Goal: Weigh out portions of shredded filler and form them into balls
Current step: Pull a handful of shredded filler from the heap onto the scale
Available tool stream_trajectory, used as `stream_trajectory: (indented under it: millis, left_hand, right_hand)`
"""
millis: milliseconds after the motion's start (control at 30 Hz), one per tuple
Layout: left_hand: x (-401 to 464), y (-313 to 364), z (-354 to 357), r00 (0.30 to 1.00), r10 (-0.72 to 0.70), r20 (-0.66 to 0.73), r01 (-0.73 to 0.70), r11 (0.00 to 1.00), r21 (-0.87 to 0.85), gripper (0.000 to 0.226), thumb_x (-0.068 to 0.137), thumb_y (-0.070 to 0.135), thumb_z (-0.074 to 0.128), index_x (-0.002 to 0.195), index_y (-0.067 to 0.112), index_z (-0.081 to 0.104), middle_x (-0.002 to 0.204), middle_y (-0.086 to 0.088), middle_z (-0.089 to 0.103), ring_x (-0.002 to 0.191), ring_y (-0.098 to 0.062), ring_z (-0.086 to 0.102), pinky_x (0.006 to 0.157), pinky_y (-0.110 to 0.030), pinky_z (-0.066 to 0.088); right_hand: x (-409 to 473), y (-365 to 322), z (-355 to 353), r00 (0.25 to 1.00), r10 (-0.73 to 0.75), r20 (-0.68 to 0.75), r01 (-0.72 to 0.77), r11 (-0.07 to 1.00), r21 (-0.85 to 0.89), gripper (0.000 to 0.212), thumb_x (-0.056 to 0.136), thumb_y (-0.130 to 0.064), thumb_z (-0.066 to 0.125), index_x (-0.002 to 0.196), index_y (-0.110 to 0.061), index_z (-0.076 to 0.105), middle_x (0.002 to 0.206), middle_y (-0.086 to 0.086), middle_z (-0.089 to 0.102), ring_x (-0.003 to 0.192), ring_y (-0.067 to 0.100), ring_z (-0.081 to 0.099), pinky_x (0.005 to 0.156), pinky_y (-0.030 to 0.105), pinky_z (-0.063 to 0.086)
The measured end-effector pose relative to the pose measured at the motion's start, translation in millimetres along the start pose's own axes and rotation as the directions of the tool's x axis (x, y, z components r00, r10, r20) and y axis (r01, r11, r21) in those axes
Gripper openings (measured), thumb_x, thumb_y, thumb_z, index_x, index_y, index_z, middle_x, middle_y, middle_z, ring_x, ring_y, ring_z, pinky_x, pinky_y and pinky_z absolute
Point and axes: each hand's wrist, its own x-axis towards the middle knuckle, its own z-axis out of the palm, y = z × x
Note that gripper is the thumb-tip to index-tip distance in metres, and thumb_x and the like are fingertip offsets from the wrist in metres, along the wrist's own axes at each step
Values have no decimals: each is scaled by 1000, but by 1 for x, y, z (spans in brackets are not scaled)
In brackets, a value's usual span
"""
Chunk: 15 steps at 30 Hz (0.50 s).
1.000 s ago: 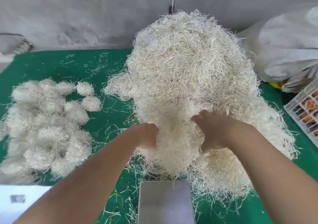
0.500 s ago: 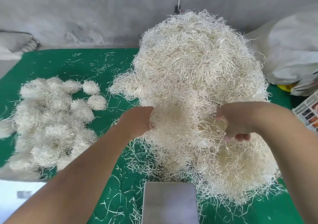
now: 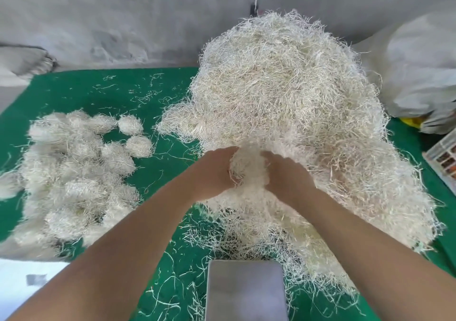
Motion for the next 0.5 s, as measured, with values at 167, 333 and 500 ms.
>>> stream_trajectory:
  millis: [167, 333, 500]
  left_hand:
    - [-8, -16, -10, 956, -112, 272, 46, 970, 237, 12, 96, 6, 67, 106, 14, 66, 87, 7, 70, 80, -9, 71, 80, -22, 60]
    - [-3, -30, -22, 954, -128, 272, 22, 932, 362, 5, 98, 8, 63, 98, 12, 66, 84, 3, 70, 73, -8, 70, 75, -24, 61]
    - [-4, -60, -23, 969, -205, 136, 130, 896, 424, 16, 104, 14, 56, 113, 13, 69, 93, 3, 72, 82, -12, 72, 85, -32, 62]
  right_hand:
    - [24, 22, 3, 977, -153, -146, 101, 944, -315, 49, 88, -19, 75, 133, -27, 57, 111, -3, 64, 97, 19, 57, 95, 41, 52]
    - [35, 43, 4, 967, -194, -164, 121, 921, -371, 53, 89, -28, 76, 137, -28, 54, 112, -1, 61, 103, 23, 57, 99, 43, 48]
    - [33, 64, 1, 954, -283, -102, 226, 896, -381, 59, 92, -58, 52, 140, -24, 56, 118, 2, 62, 106, 27, 57, 100, 47, 46]
